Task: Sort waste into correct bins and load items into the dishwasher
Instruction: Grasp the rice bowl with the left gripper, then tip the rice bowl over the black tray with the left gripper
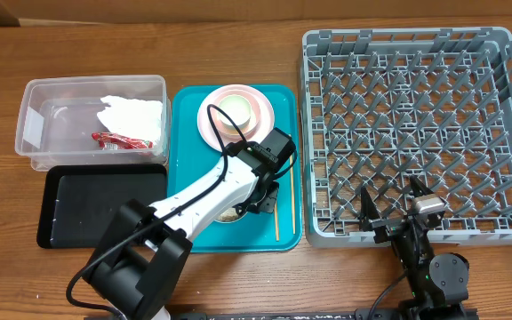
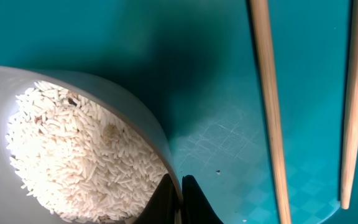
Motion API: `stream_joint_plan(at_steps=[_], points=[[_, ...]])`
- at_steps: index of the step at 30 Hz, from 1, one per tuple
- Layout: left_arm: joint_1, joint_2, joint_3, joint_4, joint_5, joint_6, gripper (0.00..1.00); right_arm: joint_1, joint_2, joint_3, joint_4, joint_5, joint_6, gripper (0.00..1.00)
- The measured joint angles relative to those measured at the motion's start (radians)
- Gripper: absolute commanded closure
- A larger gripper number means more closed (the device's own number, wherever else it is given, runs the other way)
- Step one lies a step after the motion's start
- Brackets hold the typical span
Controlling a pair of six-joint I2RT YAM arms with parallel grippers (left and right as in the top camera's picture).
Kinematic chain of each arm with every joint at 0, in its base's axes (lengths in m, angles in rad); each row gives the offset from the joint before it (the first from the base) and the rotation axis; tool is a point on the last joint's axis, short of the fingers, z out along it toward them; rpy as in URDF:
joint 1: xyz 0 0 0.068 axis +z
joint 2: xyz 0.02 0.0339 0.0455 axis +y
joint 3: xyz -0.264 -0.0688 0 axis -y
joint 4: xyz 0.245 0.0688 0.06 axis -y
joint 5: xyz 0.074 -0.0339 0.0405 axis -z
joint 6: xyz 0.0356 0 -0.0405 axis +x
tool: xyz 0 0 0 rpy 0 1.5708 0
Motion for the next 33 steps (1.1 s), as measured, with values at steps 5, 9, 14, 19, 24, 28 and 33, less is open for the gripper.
stream_joint_plan(at_steps=[5, 9, 14, 19, 24, 28, 33], points=[[0.000, -0.005, 0.006, -0.021, -0.006, 0.000, 0.96, 0.000, 0.000, 0.000, 0.000, 0.000, 0.000, 0.00], [0.012, -0.056, 0.013, -0.058, 0.032, 0.012, 0.96, 0.000, 0.000, 0.000, 0.000, 0.000, 0.000, 0.00], [0.103, -0.191, 0.019, -0.110, 0.141, 0.029, 0.96, 0.000, 0.000, 0.000, 0.001, 0.000, 0.000, 0.00], [0.302, -0.335, 0.024, -0.201, 0.266, 0.086, 0.96, 0.000, 0.000, 0.000, 0.000, 0.000, 0.000, 0.00], [0.561, -0.424, 0.027, -0.290, 0.346, 0.179, 0.96, 0.000, 0.000, 0.000, 0.000, 0.000, 0.000, 0.00], [0.777, -0.432, 0.028, -0.330, 0.429, 0.288, 0.96, 0.000, 0.000, 0.000, 0.001, 0.000, 0.000, 0.00], [1.030, -0.432, 0.027, -0.337, 0.580, 0.414, 0.96, 0.000, 0.000, 0.000, 0.000, 0.000, 0.000, 0.00]])
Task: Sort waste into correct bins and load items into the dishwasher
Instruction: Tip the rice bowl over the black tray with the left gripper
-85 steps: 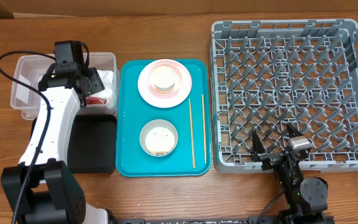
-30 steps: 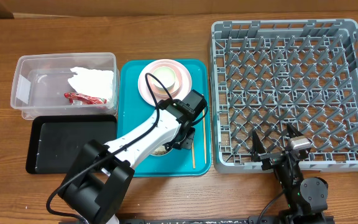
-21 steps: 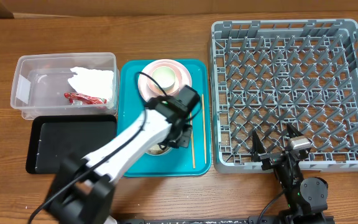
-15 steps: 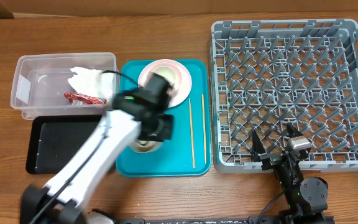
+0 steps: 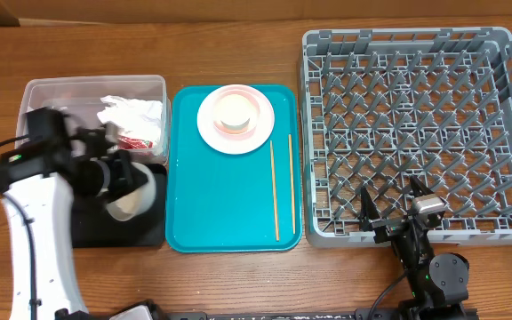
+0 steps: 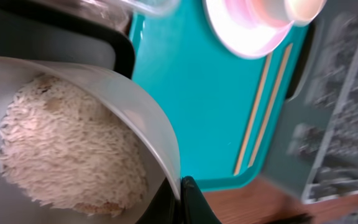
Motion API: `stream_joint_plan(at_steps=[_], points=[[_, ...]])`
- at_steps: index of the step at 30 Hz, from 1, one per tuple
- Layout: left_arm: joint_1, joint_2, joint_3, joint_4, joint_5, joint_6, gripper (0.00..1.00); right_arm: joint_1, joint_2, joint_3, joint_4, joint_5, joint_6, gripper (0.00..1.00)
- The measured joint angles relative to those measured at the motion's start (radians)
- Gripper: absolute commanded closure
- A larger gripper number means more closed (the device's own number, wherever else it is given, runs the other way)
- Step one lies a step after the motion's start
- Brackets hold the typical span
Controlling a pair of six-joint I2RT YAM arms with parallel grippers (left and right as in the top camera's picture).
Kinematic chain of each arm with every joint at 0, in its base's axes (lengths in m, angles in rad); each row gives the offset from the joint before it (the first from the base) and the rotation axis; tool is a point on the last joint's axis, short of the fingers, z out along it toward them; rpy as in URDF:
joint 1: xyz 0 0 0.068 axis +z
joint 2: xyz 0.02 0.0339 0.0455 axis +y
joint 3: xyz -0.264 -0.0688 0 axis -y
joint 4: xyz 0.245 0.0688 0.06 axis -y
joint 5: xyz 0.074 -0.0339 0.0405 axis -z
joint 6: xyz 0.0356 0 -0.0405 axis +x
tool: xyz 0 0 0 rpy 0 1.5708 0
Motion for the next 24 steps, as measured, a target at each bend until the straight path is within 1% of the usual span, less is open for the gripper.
stream_joint_plan(at_steps=[4, 7, 11, 17, 22, 24], points=[[0.169, 0.000, -0.011, 0.014, 0.155, 0.085, 0.96, 0.000, 0.000, 0.000, 0.000, 0.000, 0.000, 0.00], [0.254, 0.000, -0.039, 0.052, 0.253, 0.131, 0.96, 0.000, 0.000, 0.000, 0.000, 0.000, 0.000, 0.00], [0.323, -0.001, -0.112, 0.125, 0.354, 0.158, 0.96, 0.000, 0.000, 0.000, 0.000, 0.000, 0.000, 0.00], [0.397, -0.001, -0.282, 0.306, 0.511, 0.173, 0.96, 0.000, 0.000, 0.000, 0.000, 0.000, 0.000, 0.00], [0.480, -0.001, -0.362, 0.439, 0.641, 0.181, 0.96, 0.000, 0.000, 0.000, 0.000, 0.000, 0.000, 0.00], [0.507, -0.001, -0.376, 0.454, 0.666, 0.182, 0.96, 0.000, 0.000, 0.000, 0.000, 0.000, 0.000, 0.00]])
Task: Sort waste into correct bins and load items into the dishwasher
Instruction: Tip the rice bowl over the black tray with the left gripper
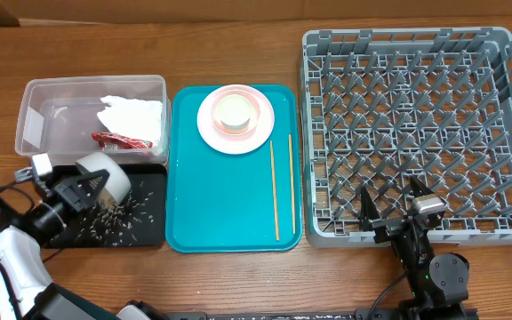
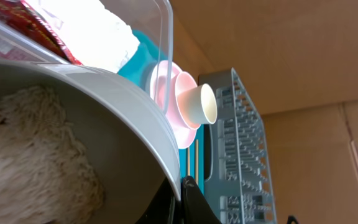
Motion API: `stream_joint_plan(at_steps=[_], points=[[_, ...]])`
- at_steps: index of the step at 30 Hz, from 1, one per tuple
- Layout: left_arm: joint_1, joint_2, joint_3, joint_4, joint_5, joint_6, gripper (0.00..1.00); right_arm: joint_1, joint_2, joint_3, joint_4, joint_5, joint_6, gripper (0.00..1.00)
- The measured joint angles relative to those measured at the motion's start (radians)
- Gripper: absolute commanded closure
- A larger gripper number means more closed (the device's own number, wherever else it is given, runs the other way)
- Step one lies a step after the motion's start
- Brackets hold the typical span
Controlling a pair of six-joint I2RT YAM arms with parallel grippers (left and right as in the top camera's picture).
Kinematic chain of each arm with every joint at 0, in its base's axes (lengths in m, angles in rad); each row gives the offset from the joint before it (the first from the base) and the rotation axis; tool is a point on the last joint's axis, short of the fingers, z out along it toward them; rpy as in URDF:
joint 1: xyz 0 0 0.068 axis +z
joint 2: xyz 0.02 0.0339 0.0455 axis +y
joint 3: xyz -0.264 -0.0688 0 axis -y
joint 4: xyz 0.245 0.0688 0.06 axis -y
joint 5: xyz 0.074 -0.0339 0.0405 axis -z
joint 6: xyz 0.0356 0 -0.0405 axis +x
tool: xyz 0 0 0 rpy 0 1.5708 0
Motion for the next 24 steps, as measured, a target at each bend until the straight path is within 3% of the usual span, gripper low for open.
stream_joint_plan(at_steps=[6, 13, 24], points=[[0.045, 0.039, -0.021, 0.014, 0.071, 0.000, 0.96, 0.000, 0.000, 0.000, 0.000, 0.000, 0.000, 0.00], [0.045, 0.167, -0.027, 0.163, 0.240, -0.059, 0.96, 0.000, 0.000, 0.000, 0.000, 0.000, 0.000, 0.00], [0.047, 0.240, -0.031, 0.063, 0.344, -0.130, 0.96, 0.000, 0.000, 0.000, 0.000, 0.000, 0.000, 0.00]])
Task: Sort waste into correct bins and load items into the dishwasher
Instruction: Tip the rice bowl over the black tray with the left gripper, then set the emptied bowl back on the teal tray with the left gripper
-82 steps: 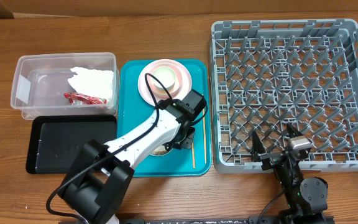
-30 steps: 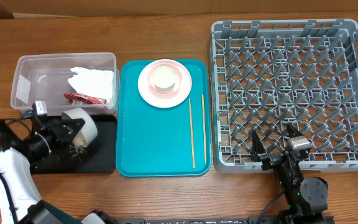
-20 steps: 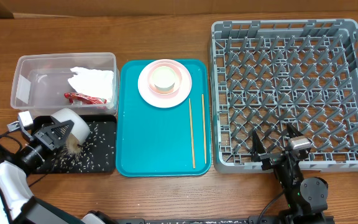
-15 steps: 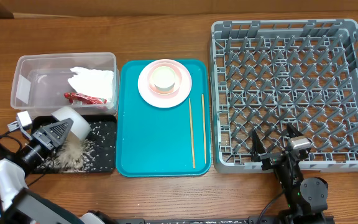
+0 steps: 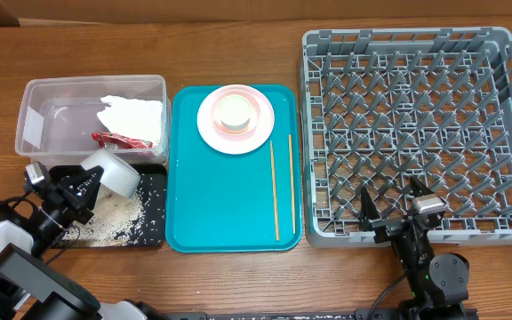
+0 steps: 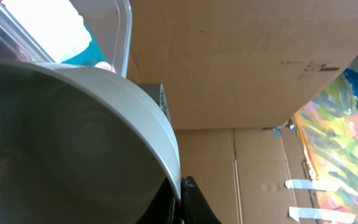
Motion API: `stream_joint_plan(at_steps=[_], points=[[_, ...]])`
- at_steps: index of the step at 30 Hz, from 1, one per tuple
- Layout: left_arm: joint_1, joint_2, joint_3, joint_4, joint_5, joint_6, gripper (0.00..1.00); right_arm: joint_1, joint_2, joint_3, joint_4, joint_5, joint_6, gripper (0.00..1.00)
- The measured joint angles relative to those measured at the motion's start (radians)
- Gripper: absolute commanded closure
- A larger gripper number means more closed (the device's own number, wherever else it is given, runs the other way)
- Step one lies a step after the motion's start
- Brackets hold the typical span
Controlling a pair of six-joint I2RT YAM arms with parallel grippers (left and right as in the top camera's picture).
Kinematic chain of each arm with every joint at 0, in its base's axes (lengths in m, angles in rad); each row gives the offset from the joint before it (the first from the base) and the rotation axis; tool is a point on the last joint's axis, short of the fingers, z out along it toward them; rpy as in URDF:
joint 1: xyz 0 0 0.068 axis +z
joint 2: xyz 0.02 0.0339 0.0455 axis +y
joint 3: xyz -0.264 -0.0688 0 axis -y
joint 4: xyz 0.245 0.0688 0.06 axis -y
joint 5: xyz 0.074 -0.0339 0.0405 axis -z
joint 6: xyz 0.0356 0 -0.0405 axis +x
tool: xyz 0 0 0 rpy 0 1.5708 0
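My left gripper [image 5: 92, 185] is shut on the rim of a grey bowl [image 5: 114, 172], tipped over the black tray [image 5: 154, 233]. In the left wrist view the bowl [image 6: 73, 143] looks empty and its rim sits pinched between my fingers. A heap of white rice [image 5: 114, 224] lies on the black tray under the bowl. On the teal tray [image 5: 225, 213] stand a pink plate [image 5: 210, 132] with a cup [image 5: 235, 112] on it, and two chopsticks [image 5: 274, 188]. The grey dishwasher rack [image 5: 420, 124] is at the right. My right gripper [image 5: 391, 203] rests open at the rack's near edge.
A clear plastic bin [image 5: 43, 124] behind the black tray holds crumpled white paper [image 5: 133, 117] and a red wrapper [image 5: 118, 140]. The wooden table's front edge runs close below the trays.
The bowl has tipped further and its rice has gone out: a thin scatter on the black tray is now a heap. The right arm has not moved.
My left gripper held the bowl of rice on the teal tray beside the chopsticks. It then held the bowl over the black tray, full. Then the bowl was tilted with grains scattered on the tray, and now it is empty with the rice heaped there.
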Motion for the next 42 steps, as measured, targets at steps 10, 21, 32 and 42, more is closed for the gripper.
stream_joint_plan(at_steps=[10, 21, 32, 42], points=[[0.000, 0.000, 0.000, -0.015, 0.014, -0.048, 0.96, 0.000, 0.000, 0.000, -0.001, 0.000, 0.000, 0.00], [-0.008, -0.006, 0.001, -0.014, 0.013, -0.074, 0.96, 0.000, 0.000, 0.000, 0.000, 0.000, 0.000, 0.00], [-0.372, -0.190, 0.175, -0.032, -0.225, -0.224, 0.96, 0.000, 0.000, 0.000, -0.001, 0.000, 0.000, 0.00], [-0.913, -0.294, 0.211, -0.054, -0.827, -0.352, 0.96, 0.000, 0.000, 0.000, 0.000, 0.000, 0.000, 0.00]])
